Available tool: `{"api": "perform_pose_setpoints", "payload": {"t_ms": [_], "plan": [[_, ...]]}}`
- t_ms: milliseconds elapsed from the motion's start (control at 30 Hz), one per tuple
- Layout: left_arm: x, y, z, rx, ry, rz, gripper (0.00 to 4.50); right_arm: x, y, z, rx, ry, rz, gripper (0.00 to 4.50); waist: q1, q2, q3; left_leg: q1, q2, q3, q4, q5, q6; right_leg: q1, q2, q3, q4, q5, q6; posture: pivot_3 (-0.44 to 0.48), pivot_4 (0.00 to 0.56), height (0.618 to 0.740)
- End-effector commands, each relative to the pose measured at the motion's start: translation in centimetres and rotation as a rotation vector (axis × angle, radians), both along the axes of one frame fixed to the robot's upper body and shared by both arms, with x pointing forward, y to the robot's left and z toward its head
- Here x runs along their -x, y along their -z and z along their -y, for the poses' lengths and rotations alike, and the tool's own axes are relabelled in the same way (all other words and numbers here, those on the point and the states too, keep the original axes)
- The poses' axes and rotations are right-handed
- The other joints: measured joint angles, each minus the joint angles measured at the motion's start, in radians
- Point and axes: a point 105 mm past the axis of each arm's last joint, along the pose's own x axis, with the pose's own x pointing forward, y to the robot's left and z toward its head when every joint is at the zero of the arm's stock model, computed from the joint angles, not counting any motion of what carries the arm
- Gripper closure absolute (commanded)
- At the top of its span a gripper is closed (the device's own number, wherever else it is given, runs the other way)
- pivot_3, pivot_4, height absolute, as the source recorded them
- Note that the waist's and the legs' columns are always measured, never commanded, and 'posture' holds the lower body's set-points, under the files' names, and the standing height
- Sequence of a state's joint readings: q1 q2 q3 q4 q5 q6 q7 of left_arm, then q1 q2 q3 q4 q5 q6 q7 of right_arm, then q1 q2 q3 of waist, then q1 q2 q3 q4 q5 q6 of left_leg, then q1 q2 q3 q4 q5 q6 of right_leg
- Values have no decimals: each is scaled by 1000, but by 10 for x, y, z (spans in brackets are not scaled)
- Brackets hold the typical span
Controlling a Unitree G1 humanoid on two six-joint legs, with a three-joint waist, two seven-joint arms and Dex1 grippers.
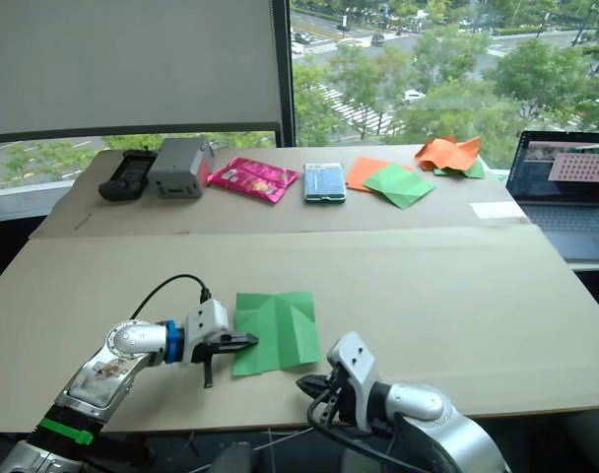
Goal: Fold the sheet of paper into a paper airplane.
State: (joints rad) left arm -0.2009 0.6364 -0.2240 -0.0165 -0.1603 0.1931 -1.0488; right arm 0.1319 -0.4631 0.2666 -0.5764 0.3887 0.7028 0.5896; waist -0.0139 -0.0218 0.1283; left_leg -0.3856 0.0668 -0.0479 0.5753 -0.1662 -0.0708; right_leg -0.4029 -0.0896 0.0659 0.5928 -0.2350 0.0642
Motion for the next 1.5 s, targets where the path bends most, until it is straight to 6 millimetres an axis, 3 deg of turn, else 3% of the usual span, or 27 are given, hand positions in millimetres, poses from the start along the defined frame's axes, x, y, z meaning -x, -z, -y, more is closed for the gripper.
{"api": "perform_pose_setpoints", "payload": {"t_ms": [33,200,400,700,967,1200,1333,1500], "plan": [[9,14,-4,-63,32,-58,4500,-8,2,2,1,83,57,4472,0,1,-1,0,0,0,0,0,0,0,0,0,0,0,0,0,150,718],[9,12,-4,-70,47,-62,4500,-16,9,12,-14,251,86,4472,0,2,-4,0,0,0,0,0,0,0,0,0,0,0,0,0,150,718],[6,10,-8,-83,55,-56,4500,-34,-2,18,-84,363,151,4472,-1,0,-5,0,0,0,0,0,0,-1,0,0,-2,0,0,0,150,718],[-1,8,-10,-83,42,-38,4500,-47,-26,-23,-219,172,175,4472,-1,3,-4,0,0,0,-1,0,0,-1,0,0,0,0,0,0,150,718],[-4,4,-16,-84,10,-24,4500,-54,-5,-50,-85,-14,164,4472,-1,3,-4,-1,0,-1,-1,0,0,-1,1,0,1,0,0,0,150,718],[-2,-1,-23,-82,-38,0,4500,-66,5,-61,-42,-48,140,4472,-11,1,-5,0,2,-2,-1,0,0,-1,3,0,2,0,0,0,150,718],[-4,-14,-32,-64,-99,25,4500,-68,15,-61,6,-66,128,4472,-19,1,-6,1,2,-2,-1,0,0,-1,4,0,3,0,0,0,150,718],[-3,-47,-48,8,-176,45,4500,-67,14,-67,6,-98,122,4472,-28,0,-6,1,2,-3,-2,0,0,-1,4,0,3,0,0,0,150,718]]}}
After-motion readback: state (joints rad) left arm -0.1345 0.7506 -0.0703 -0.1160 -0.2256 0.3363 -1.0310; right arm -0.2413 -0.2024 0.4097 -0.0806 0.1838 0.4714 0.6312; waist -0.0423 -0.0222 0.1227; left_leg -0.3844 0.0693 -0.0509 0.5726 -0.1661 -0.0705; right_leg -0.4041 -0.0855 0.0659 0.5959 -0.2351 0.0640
